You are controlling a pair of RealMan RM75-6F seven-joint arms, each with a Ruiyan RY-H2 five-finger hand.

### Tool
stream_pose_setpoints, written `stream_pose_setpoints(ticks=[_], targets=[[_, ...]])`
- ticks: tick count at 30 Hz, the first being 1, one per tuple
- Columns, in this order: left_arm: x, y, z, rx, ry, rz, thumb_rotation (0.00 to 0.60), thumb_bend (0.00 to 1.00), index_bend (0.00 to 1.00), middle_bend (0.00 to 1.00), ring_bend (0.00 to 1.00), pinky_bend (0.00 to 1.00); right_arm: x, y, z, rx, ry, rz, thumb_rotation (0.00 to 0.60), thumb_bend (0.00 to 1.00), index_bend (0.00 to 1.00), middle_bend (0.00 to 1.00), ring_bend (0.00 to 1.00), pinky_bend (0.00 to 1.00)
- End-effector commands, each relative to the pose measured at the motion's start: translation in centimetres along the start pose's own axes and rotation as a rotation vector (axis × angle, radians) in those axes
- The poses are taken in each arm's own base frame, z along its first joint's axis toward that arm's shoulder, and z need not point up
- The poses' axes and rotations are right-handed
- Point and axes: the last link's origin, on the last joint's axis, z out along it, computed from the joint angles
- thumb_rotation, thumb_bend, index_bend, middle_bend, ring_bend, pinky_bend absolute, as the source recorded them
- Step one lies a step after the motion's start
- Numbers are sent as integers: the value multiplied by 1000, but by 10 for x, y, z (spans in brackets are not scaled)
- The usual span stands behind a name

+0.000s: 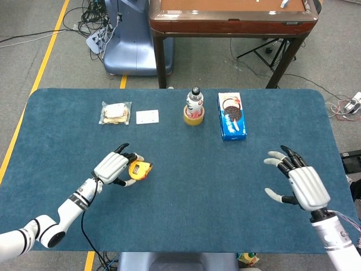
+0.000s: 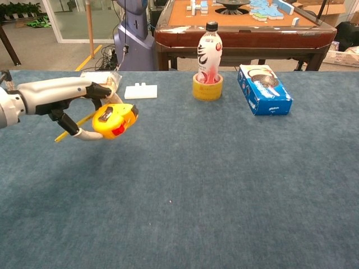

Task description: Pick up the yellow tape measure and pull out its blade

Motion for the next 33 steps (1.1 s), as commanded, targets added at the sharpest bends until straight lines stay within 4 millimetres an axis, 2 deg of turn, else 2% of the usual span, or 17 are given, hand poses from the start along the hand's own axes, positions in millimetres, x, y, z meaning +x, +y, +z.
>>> stream_pose_setpoints(ticks=[1,13,17,33], targets=[[14,11,-11,-3,52,4,600,259,544,523,363,0,-5,-27,26,82,-40,62,600,281,337,162,4,62],[32,51,-20,-7,102,-52,600,259,546,530,362,0,-36,-83,85,215,-178,151,600,265,352,149,0,49],[33,62,-21,-16,110,-54,600,257,549,533,361,0,-43,-98,98,236,-196,174,600,263,352,140,0,41],[33,81,-21,-34,125,-65,600,251,551,536,359,0,-58,-137,126,273,-242,232,600,261,352,135,0,28]])
